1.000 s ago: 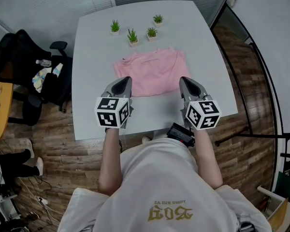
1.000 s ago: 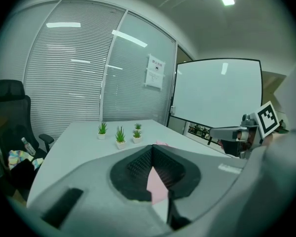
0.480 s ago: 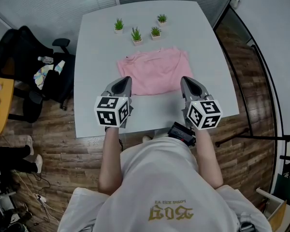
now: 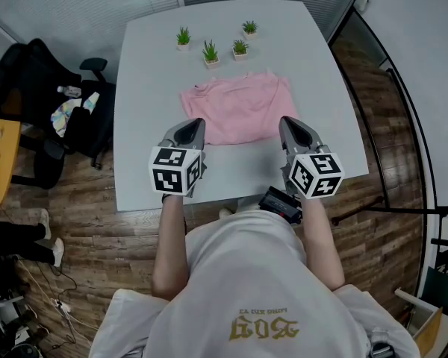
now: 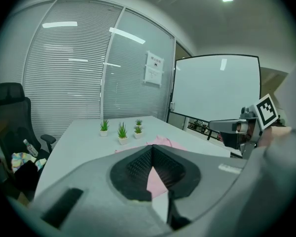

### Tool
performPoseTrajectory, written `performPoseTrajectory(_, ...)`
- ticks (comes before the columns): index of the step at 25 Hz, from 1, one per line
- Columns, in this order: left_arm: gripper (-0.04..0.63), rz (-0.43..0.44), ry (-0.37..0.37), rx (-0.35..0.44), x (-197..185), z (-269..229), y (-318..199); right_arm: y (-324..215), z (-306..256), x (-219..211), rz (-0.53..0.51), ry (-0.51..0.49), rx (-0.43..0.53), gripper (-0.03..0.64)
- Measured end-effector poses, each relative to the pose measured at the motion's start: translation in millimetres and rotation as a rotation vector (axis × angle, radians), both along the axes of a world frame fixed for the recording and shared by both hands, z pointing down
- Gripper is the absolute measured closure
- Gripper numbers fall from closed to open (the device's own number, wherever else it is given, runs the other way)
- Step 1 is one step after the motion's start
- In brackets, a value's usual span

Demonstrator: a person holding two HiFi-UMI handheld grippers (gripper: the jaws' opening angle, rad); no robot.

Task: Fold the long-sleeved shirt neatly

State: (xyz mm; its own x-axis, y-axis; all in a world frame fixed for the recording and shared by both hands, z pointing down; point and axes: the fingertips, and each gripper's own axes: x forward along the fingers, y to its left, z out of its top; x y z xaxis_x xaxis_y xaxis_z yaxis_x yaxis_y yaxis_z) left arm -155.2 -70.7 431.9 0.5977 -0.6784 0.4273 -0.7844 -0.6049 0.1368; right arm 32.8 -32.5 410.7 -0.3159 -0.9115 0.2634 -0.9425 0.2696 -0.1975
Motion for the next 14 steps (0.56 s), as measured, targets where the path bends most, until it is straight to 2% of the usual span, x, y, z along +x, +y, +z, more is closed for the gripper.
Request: performPoseTrajectory(14, 0.594, 0.036, -0.009, 0.004, 16, -1, 6, 3, -11, 5, -0.002, -0.011, 0.024, 0.604)
